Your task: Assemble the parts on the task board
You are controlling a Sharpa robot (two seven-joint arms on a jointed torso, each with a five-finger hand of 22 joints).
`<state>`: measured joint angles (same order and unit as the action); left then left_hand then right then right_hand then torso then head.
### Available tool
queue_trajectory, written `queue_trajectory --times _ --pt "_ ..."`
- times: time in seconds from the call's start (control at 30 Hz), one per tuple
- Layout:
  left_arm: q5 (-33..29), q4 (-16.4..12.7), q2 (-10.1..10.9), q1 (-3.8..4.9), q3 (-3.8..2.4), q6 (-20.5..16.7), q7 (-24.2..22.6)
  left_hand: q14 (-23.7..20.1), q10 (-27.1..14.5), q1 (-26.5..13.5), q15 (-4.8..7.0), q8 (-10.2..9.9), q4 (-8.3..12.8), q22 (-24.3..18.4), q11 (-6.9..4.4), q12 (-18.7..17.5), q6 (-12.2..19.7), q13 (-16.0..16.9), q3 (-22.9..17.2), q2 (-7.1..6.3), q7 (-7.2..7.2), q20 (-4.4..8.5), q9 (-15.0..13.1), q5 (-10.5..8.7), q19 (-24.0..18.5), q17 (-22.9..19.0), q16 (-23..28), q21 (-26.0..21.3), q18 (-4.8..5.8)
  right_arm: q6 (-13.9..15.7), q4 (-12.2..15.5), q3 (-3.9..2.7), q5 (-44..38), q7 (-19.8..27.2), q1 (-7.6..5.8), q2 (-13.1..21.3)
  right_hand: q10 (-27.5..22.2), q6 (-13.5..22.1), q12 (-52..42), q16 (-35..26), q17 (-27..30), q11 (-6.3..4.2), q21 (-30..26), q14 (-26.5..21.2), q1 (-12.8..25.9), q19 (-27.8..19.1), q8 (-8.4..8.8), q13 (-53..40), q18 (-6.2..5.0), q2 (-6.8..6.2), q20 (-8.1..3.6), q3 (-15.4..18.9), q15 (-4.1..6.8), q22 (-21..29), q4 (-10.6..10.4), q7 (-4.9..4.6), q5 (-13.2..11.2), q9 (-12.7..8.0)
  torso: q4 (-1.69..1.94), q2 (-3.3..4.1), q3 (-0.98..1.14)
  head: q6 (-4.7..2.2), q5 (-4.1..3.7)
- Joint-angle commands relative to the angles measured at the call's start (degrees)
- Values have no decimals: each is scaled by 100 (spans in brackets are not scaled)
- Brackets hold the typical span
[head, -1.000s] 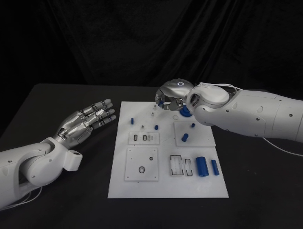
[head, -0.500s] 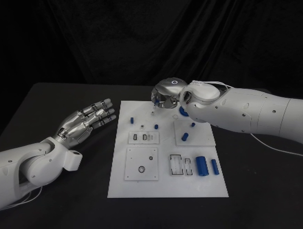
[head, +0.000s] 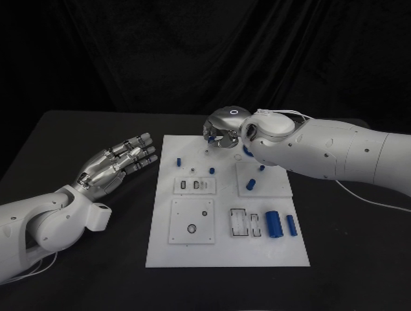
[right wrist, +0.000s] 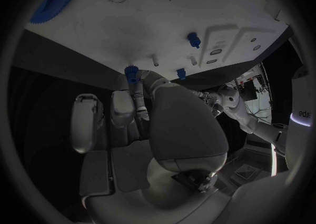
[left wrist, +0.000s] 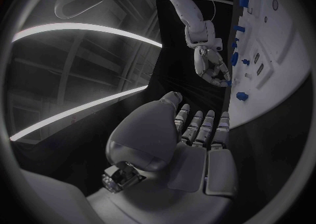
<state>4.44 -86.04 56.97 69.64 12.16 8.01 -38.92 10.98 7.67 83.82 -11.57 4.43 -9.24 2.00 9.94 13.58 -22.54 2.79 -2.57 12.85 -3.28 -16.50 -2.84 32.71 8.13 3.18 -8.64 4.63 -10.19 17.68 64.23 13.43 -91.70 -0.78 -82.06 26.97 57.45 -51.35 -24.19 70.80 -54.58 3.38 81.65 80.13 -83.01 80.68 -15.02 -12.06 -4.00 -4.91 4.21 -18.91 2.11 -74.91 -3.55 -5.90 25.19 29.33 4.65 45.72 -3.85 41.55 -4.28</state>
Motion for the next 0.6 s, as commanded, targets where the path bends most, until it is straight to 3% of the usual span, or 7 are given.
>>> queue_trajectory --times 0.03,0.6 --pt "-1 -6 -12 6 -4 75 -1323 6 18 3 -45 -20 4 -6 39 19 6 -8 -40 -3 -27 -26 -5 15 8 -9 -28 -8 119 -84 -24 -2 -7 30 22 -19 51 40 31 7 9 -41 5 1 -40 9 30 -12 56 -14 -5 -33 10 -263 -1 8 -31 7 2 -2 -2 12 -5" --pt "-1 30 -17 6 -4 94 -1294 6 16 1 -46 -20 10 -7 43 24 3 -8 -55 -2 -30 -26 -5 15 8 -10 -29 -9 122 -368 -258 -3 -7 -54 83 -170 -224 255 283 -238 336 35 -191 -217 -2 -204 248 -2 -5 -36 18 -119 -20 -58 -9 76 -216 7 0 -2 -9 40 6"
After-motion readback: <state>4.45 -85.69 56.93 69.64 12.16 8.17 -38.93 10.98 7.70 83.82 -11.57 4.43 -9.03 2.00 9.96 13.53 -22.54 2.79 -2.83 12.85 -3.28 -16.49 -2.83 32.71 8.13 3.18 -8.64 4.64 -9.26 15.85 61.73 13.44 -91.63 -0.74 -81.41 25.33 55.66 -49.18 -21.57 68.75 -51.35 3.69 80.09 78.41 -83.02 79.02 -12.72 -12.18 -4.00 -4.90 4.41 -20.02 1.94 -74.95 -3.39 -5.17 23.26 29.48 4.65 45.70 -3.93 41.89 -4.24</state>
